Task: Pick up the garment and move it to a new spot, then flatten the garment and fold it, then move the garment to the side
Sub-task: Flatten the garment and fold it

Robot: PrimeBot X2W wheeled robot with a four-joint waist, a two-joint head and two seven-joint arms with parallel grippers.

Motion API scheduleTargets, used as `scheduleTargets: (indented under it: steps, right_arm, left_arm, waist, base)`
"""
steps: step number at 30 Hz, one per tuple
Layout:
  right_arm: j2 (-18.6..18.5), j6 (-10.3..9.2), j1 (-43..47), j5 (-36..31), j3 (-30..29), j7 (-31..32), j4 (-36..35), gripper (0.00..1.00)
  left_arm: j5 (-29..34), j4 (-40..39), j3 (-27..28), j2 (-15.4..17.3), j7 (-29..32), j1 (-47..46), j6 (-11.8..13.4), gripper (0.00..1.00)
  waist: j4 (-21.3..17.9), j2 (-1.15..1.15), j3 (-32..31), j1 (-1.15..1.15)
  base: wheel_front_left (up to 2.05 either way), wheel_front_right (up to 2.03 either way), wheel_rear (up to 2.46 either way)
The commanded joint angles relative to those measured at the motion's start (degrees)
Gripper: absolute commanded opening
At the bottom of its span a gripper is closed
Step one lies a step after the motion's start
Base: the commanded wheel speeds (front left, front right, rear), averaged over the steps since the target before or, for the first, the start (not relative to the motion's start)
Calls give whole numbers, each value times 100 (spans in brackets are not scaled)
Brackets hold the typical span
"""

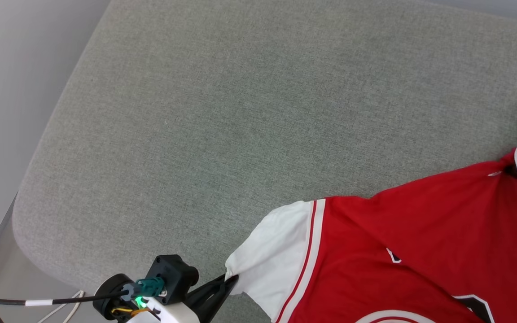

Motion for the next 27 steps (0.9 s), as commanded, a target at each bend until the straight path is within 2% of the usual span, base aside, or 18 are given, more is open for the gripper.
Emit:
scheduleTargets:
  steps: [1,10,15,21,27]
  right_arm:
    - [57,-6,368,3,245,-13,379,0]
    - [106,-5,-153,358,384,-968,384,0]
    - [60,-5,-299,713,488,-1286,179,0]
    - [3,-5,-461,1059,360,-1554,-433,0]
    - [5,-4,-600,1311,169,-1562,-1269,0]
  left_arm:
    - [-7,21,-2,-4,-21,-4,14,0]
    - [-84,-80,212,291,4,75,155,0]
    - [-78,-251,438,548,-7,46,275,0]
    - [-100,-518,873,881,-87,-113,438,0]
    - [-274,-798,1510,1137,-274,-413,545,0]
  waist:
    - [-38,0,-55,1]
    - [-549,0,-777,1]
    - [-924,0,-1210,1]
    - [-1382,0,-1610,1]
    - [-1858,0,-1882,1]
  base:
    - [0,0,0]
    - [0,0,0]
    - [0,0,0]
    - [0,0,0]
    - [0,0,0]
